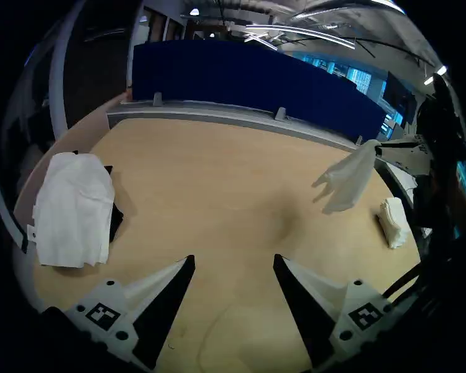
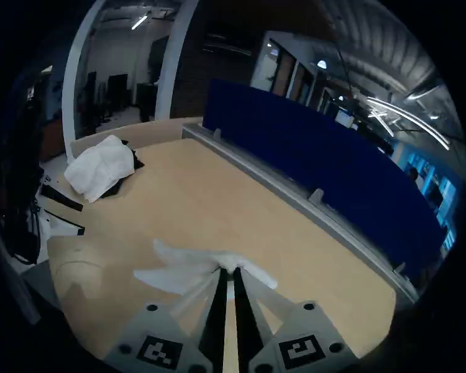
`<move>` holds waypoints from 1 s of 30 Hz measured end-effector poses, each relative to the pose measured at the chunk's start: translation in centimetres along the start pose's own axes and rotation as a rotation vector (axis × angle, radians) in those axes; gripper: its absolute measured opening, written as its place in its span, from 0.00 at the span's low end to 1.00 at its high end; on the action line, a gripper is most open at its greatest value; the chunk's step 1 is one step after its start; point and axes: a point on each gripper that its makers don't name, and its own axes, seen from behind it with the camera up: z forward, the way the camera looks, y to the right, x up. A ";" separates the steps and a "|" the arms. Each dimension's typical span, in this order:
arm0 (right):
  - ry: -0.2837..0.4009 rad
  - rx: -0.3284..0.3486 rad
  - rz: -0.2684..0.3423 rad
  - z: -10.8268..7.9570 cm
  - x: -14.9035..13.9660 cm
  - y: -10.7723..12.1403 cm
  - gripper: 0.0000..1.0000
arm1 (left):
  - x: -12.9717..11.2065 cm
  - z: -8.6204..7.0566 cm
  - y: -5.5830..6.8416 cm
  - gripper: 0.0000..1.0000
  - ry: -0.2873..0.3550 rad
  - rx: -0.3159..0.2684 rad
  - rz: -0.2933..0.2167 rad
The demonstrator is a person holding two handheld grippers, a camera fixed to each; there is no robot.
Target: Fold towel
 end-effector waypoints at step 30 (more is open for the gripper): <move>-0.094 -0.168 0.057 -10.5 -9.4 20.3 0.07 | 0.2 1.2 3.7 0.94 -0.026 0.019 0.026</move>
